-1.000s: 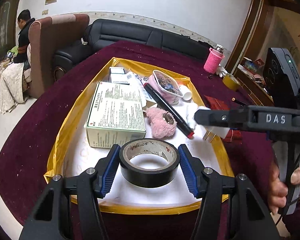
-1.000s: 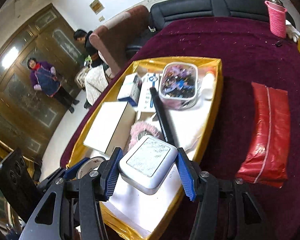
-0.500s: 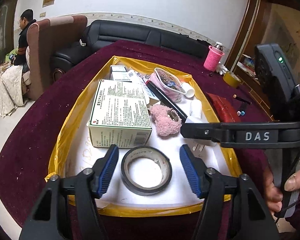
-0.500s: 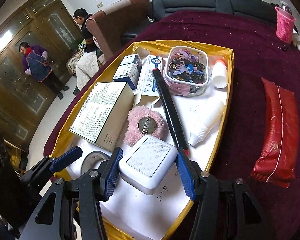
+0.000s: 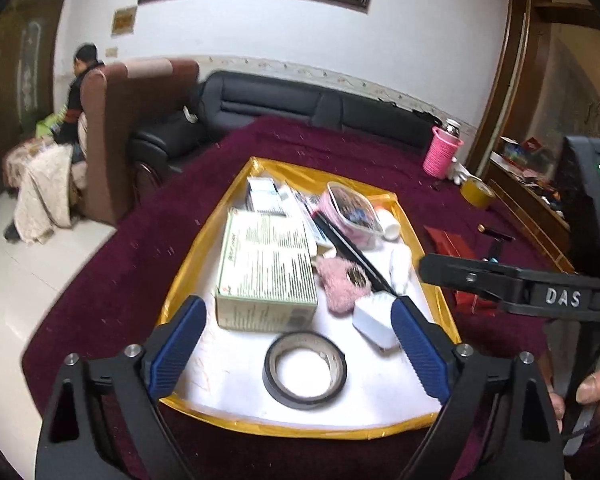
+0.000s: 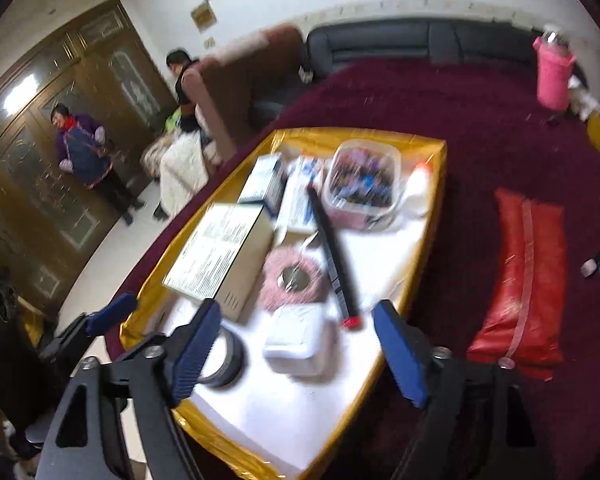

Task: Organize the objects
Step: 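Carry the tape roll and white box into the tray and open both tools, then grasp a black marker with the left tool while the right tool grasps another black marker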

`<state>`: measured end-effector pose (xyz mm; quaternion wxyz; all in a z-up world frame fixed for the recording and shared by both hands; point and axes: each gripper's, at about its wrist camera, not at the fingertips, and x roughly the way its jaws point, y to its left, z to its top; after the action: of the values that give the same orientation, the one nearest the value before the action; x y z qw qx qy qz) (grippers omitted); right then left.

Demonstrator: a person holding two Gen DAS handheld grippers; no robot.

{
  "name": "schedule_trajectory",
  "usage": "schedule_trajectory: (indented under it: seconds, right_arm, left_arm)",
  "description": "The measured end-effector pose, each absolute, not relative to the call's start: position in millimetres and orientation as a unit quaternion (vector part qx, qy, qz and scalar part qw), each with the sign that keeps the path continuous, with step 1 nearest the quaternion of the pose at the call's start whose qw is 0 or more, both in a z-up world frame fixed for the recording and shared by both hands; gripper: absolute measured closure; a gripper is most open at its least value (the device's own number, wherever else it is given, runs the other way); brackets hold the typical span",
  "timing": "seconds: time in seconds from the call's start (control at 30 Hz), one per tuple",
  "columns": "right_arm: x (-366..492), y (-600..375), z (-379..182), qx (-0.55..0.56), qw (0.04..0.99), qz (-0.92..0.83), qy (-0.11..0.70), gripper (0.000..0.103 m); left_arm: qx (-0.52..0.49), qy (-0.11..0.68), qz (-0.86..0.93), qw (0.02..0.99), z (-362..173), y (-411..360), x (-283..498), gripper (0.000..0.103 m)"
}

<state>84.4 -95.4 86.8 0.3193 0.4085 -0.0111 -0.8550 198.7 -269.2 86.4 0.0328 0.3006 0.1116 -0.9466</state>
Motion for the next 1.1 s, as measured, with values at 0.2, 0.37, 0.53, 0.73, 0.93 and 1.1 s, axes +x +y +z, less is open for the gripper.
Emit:
schedule_trajectory:
  seconds: [0.2, 0.37, 0.53, 0.73, 0.93, 1.1]
  right_arm:
    - [88.5, -73.0, 94.4, 0.366, 0.274, -0.890, -0.006, 0.009]
    - [84.1, -52.6, 89.8, 0.360, 0.249, -0.899, -0.012, 0.007]
    - [80.5, -34.9, 82.3, 0.357, 0.216, -0.909, -0.014, 0.007]
    - [78.7, -27.6, 74.6, 0.361, 0.196, -0.911, -0.010, 0.007]
    - [85.8, -33.1, 70.1, 0.356, 0.193, -0.914, 0.014, 0.006]
    - [89.8, -38.9, 69.0, 0.351, 0.195, -0.915, 0.032, 0.005]
  left_arm:
    - [0.271, 0.083, -0.954, 0.092, 112.5, -253.9, 194.4, 0.001]
    - [0.253, 0.055, -0.958, 0.120, 127.4, -235.5, 189.1, 0.000]
    - [0.261, 0.000, -0.954, 0.146, 127.8, -209.2, 183.5, 0.000]
    - [0.278, -0.024, -0.947, 0.161, 120.3, -196.6, 179.4, 0.000]
    - [0.294, -0.011, -0.942, 0.162, 114.5, -201.8, 177.3, 0.000]
    - [0.299, -0.003, -0.940, 0.165, 111.1, -206.4, 176.3, 0.000]
